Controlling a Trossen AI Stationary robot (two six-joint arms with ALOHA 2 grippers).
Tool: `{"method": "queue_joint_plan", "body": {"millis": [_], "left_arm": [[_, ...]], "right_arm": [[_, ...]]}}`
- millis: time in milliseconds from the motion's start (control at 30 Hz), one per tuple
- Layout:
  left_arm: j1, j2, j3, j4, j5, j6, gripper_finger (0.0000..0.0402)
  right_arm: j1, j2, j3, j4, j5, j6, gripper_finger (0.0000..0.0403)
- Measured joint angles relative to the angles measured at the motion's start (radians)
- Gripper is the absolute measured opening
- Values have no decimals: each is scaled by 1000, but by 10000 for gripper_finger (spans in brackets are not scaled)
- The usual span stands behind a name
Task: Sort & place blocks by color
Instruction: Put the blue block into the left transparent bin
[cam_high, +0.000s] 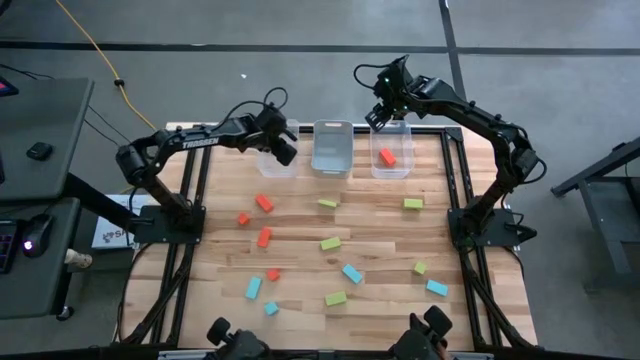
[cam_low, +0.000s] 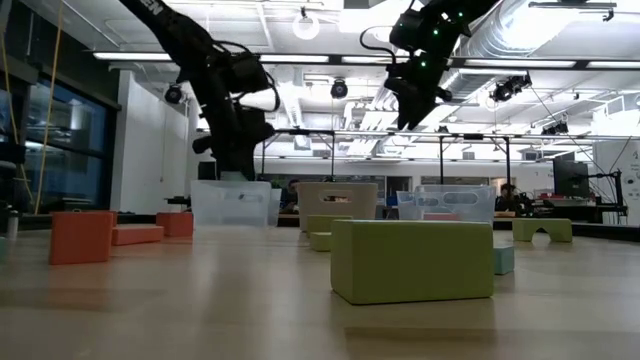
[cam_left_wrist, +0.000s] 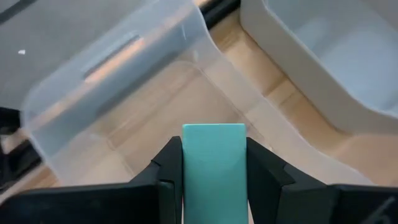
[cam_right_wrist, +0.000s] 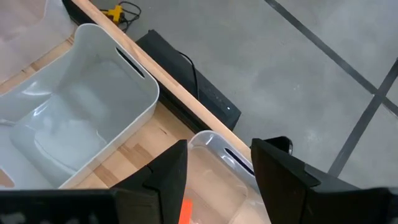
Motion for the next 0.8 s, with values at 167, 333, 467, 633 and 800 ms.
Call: {"method": "queue_joint_plan", "body": {"millis": [167, 333, 467, 633, 800], "left_arm": [[-3, 53, 0, 0, 45, 18, 89], [-3, 99, 0, 0, 49, 20, 89], [-3, 123, 0, 0, 59, 37, 89], [-3, 146, 0, 6, 65, 55, 93], [-3, 149, 0, 3, 65, 55, 111]], "right_arm": [[0, 0, 0, -2, 0, 24, 170], [0, 0, 0, -23, -26, 49, 170], [6, 0, 0, -55, -41, 93, 170], [39, 0, 0, -62, -33, 108, 170], [77, 0, 0, -67, -38, 108, 170]]}}
